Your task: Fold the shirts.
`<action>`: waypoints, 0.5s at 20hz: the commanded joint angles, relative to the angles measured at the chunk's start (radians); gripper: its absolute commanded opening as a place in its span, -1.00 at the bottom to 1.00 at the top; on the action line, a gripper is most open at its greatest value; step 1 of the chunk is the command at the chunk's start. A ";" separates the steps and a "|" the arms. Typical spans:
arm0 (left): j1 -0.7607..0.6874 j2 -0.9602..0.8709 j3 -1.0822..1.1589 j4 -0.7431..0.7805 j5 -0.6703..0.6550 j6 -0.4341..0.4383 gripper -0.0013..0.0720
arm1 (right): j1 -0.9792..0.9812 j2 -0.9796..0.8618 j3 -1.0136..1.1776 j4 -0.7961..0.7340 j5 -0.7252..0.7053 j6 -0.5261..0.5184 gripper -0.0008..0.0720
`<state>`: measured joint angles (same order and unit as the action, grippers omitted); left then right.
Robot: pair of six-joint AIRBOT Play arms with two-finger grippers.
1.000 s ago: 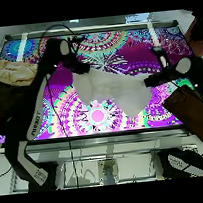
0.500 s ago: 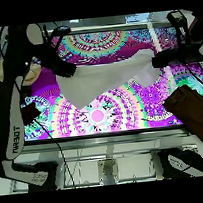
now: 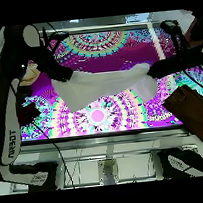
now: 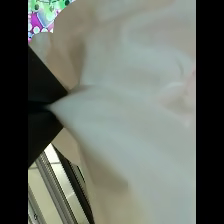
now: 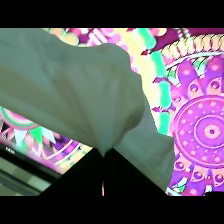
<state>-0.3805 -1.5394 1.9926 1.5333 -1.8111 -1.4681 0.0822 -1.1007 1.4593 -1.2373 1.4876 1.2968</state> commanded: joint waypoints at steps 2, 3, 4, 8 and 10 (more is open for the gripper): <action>0.000 0.034 0.009 0.055 0.005 -0.001 -0.93 | 0.142 0.002 -0.004 -0.094 0.033 -0.010 -0.92; 0.000 0.033 0.005 0.057 0.038 -0.001 -0.93 | 0.177 0.002 -0.018 -0.145 -0.041 -0.010 -0.92; 0.000 0.033 -0.011 0.057 0.082 -0.001 -0.93 | 0.198 -0.001 -0.043 -0.184 -0.130 -0.009 -0.92; 0.000 0.021 -0.164 0.061 0.246 -0.001 -0.93 | 0.156 -0.069 -0.185 -0.199 -0.307 0.055 -0.92; 0.000 -0.005 -0.259 0.060 0.341 -0.001 -0.93 | 0.133 -0.130 -0.257 -0.199 -0.355 0.065 -0.91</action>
<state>-0.3801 -1.5249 1.8381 1.5871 -1.6081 -1.4685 0.2325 -1.1713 1.2892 -1.4109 1.2404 1.3319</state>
